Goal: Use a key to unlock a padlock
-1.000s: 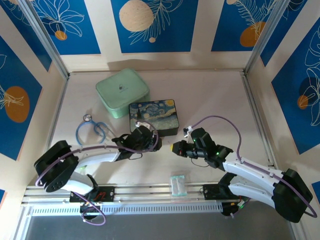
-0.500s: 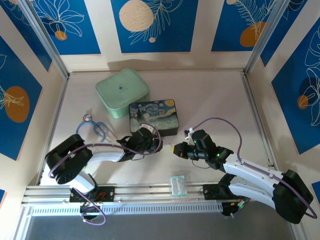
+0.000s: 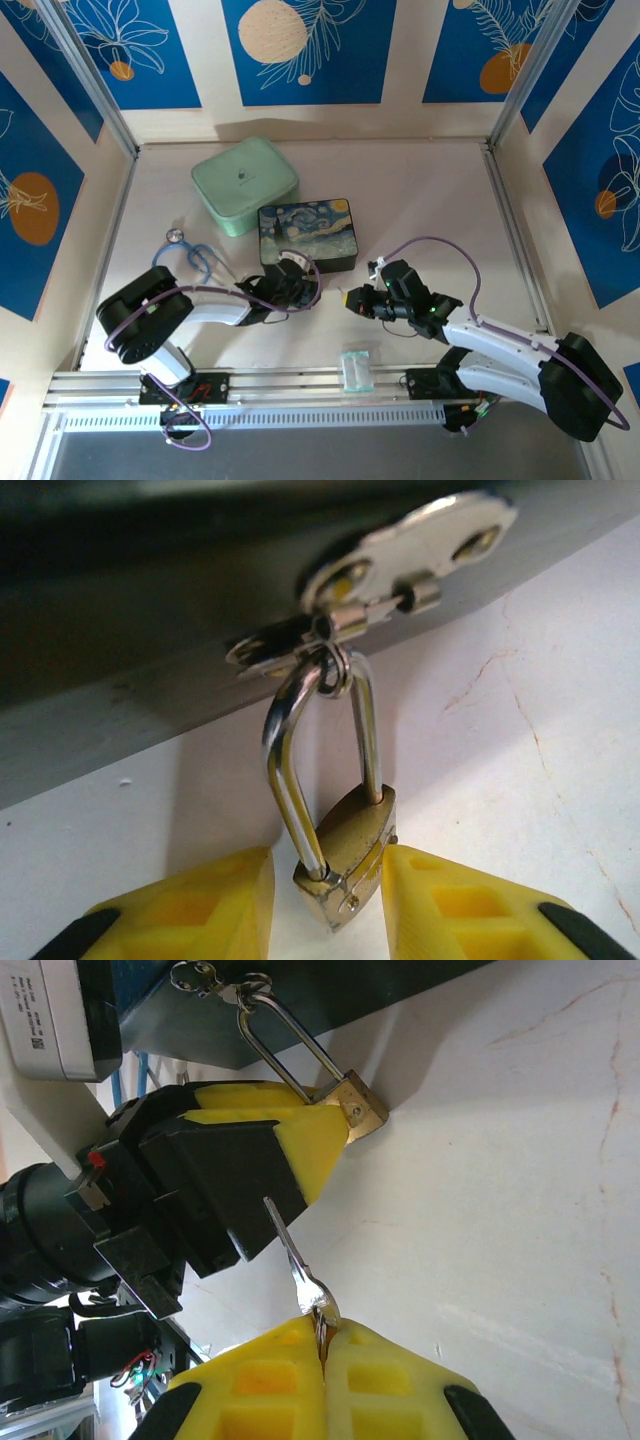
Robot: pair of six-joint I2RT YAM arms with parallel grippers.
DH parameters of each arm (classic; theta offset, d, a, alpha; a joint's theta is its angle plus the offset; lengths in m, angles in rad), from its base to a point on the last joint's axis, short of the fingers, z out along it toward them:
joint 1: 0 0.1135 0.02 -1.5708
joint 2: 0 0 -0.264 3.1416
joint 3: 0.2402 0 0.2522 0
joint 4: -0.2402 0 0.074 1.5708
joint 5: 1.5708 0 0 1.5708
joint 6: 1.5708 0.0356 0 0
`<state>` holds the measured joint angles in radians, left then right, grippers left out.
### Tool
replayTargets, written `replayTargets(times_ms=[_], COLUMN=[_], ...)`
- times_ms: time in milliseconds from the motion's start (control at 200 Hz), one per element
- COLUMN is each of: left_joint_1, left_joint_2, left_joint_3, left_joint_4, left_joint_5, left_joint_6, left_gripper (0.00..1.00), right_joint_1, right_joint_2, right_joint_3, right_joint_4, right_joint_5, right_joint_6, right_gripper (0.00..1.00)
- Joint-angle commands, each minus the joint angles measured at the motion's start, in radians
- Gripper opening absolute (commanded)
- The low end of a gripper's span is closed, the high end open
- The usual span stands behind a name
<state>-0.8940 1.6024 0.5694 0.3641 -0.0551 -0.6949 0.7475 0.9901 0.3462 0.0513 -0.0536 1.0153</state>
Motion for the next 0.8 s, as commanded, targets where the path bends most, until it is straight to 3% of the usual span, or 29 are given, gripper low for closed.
replayTargets(times_ms=[0, 235, 490, 795], left_joint_1=[0.004, -0.007, -0.008, -0.005], left_joint_2=[0.035, 0.066, 0.026, -0.047], left_joint_3=[-0.010, -0.001, -0.022, -0.063], left_joint_4=[0.023, 0.045, 0.084, 0.136], left_joint_5=[-0.002, -0.036, -0.037, 0.019], left_joint_6=[-0.036, -0.068, -0.136, -0.283], left_gripper=[0.37, 0.39, 0.18, 0.08], right_joint_1=[-0.004, -0.005, -0.015, -0.097], right_joint_2=[0.041, 0.038, 0.051, 0.214], right_joint_3=[0.000, -0.002, -0.036, -0.050], right_joint_4=[0.041, 0.039, 0.085, 0.304], right_joint_5=[-0.019, -0.003, -0.009, -0.297], right_joint_6=[0.009, 0.013, 0.026, 0.000], right_gripper=[0.00, 0.00, 0.00, 0.00])
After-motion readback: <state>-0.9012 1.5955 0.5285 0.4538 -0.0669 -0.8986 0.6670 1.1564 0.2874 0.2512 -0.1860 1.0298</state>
